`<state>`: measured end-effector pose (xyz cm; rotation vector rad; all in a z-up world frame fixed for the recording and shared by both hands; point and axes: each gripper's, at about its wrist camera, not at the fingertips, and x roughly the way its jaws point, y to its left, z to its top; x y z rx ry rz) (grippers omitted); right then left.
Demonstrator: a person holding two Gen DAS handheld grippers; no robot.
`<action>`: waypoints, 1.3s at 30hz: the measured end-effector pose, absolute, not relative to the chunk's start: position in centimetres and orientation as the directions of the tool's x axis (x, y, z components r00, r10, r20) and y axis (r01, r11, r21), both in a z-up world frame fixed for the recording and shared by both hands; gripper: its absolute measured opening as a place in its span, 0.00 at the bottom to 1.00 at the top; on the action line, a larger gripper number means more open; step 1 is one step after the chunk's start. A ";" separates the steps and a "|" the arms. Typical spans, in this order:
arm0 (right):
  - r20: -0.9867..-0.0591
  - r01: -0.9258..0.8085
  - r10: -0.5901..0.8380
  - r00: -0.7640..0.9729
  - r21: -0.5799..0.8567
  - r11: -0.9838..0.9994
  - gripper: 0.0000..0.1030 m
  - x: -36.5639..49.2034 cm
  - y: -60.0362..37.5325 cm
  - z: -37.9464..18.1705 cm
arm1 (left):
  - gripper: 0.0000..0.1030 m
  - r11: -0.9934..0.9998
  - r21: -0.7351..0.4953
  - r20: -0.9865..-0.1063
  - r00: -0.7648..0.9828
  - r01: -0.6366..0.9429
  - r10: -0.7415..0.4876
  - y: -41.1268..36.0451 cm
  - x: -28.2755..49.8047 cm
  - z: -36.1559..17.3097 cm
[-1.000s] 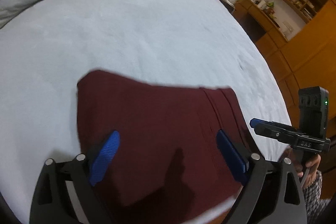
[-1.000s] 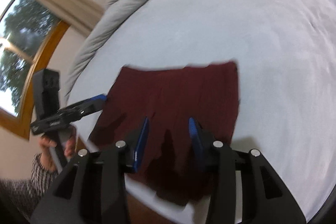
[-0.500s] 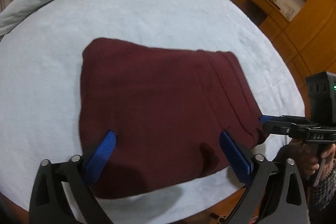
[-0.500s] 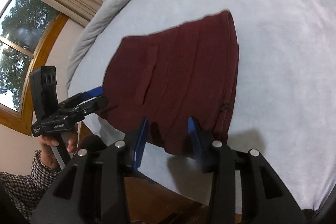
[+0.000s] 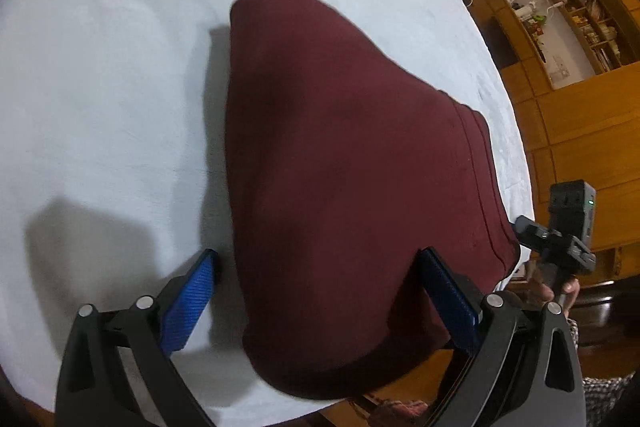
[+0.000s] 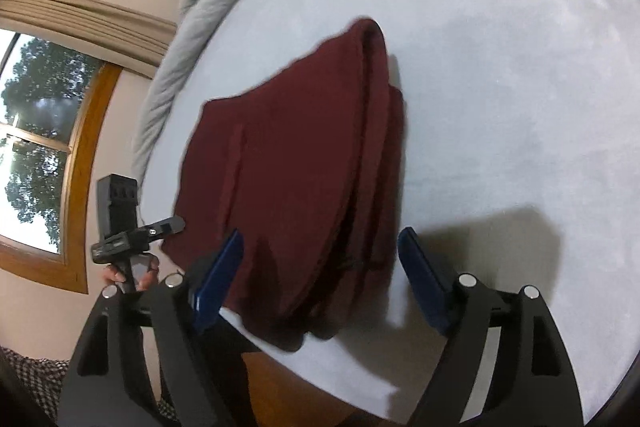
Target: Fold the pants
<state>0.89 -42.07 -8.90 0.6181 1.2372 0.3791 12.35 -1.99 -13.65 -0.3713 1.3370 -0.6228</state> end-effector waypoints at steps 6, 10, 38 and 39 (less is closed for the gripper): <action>-0.731 0.064 0.639 0.239 0.668 0.741 0.82 1.8 -41.7 -11.5 | 0.96 0.772 -0.586 -0.784 0.070 0.245 -0.617 -4.4 13.7 -14.3; -0.694 0.038 0.687 0.215 0.709 0.704 0.87 1.8 -41.5 -12.4 | 0.97 0.774 -0.574 -0.795 0.045 0.267 -0.605 -5.1 14.1 -14.4; -0.627 -0.170 0.628 0.461 0.632 0.756 0.35 4.3 -45.2 1.1 | 0.35 0.718 -0.571 -0.678 0.265 0.397 -0.685 -9.1 16.8 -4.0; -0.628 -0.174 0.620 0.470 0.623 0.763 0.35 5.1 -45.5 1.4 | 0.35 0.722 -0.561 -0.675 0.281 0.405 -0.682 -9.7 17.8 -3.5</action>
